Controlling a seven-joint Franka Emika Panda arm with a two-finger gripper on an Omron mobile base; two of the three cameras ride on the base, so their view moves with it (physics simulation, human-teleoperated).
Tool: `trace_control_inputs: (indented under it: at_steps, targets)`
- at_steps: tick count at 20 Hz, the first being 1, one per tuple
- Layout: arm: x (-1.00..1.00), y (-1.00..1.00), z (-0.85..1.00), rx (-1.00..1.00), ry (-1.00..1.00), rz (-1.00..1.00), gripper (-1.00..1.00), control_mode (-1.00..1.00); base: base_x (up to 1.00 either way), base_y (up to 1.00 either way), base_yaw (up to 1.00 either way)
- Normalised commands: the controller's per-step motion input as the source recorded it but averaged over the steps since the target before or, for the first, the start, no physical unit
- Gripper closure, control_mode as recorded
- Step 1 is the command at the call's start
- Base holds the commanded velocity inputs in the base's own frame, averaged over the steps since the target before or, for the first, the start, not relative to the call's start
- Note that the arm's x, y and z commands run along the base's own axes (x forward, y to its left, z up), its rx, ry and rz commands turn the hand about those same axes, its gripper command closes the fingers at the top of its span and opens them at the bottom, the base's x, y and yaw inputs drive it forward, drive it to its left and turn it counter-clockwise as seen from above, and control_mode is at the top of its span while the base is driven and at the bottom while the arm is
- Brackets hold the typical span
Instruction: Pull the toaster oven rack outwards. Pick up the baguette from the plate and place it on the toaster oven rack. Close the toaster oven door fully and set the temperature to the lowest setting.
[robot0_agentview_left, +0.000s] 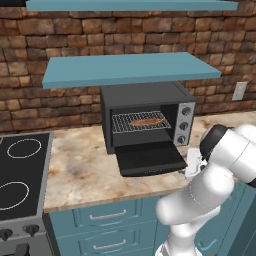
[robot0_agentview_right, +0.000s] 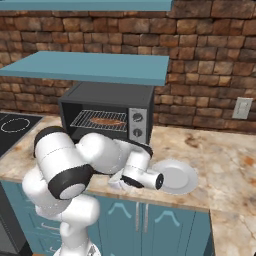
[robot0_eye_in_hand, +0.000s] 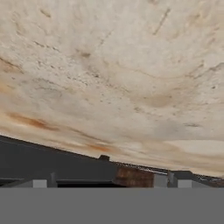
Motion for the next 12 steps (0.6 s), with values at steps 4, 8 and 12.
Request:
trace_control_inputs:
  at_steps: [4, 8, 12]
  targets:
    - [0.00, 0.38, 0.00, 0.31, 0.03, -0.02, -1.00, -1.00, 0.00, 0.00, 0.00]
    - [0.01, 0.61, 0.05, 0.27, 0.00, -0.06, -1.00, -1.00, 0.00, 0.00, 0.00]
    - [0.00, 0.80, 0.51, 0.05, -0.05, -0.12, -1.00, -1.00, 0.00, 0.00, 0.00]
